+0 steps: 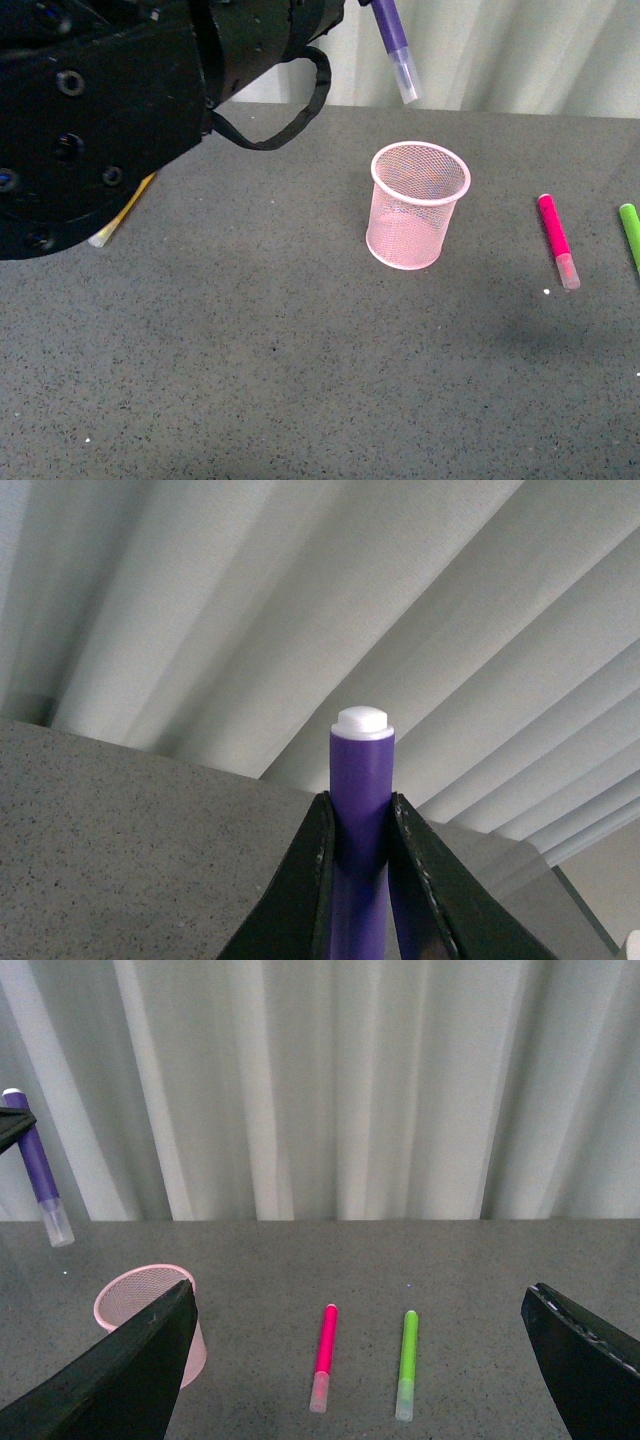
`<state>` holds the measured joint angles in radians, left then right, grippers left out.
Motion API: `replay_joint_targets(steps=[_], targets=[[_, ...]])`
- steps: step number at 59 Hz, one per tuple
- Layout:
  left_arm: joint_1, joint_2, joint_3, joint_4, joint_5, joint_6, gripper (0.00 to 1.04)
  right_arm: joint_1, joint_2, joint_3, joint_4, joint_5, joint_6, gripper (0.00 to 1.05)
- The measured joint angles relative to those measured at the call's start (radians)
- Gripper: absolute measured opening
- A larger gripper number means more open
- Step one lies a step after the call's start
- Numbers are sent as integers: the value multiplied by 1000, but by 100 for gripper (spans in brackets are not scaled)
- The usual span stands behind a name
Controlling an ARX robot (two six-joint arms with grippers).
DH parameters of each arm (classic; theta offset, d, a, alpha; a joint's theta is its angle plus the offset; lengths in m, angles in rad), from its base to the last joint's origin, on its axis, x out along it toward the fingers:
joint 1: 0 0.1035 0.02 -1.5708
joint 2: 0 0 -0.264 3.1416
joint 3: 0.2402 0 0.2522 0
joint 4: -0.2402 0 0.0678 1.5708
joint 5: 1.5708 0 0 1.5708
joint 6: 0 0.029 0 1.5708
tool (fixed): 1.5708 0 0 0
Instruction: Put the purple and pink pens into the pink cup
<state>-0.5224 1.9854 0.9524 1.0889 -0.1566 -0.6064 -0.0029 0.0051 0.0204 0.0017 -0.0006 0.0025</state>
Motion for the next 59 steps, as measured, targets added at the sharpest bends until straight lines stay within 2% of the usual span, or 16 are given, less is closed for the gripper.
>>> replay_joint_targets(steps=[24, 52, 59], targets=[[-7, 181, 117, 74, -10, -41, 12, 0, 0, 0, 0, 0, 0, 98], [-43, 283, 80, 253, -6, -72, 12, 0, 0, 0, 0, 0, 0, 98], [-43, 318, 85, 258, -2, -71, 12, 0, 0, 0, 0, 0, 0, 98]])
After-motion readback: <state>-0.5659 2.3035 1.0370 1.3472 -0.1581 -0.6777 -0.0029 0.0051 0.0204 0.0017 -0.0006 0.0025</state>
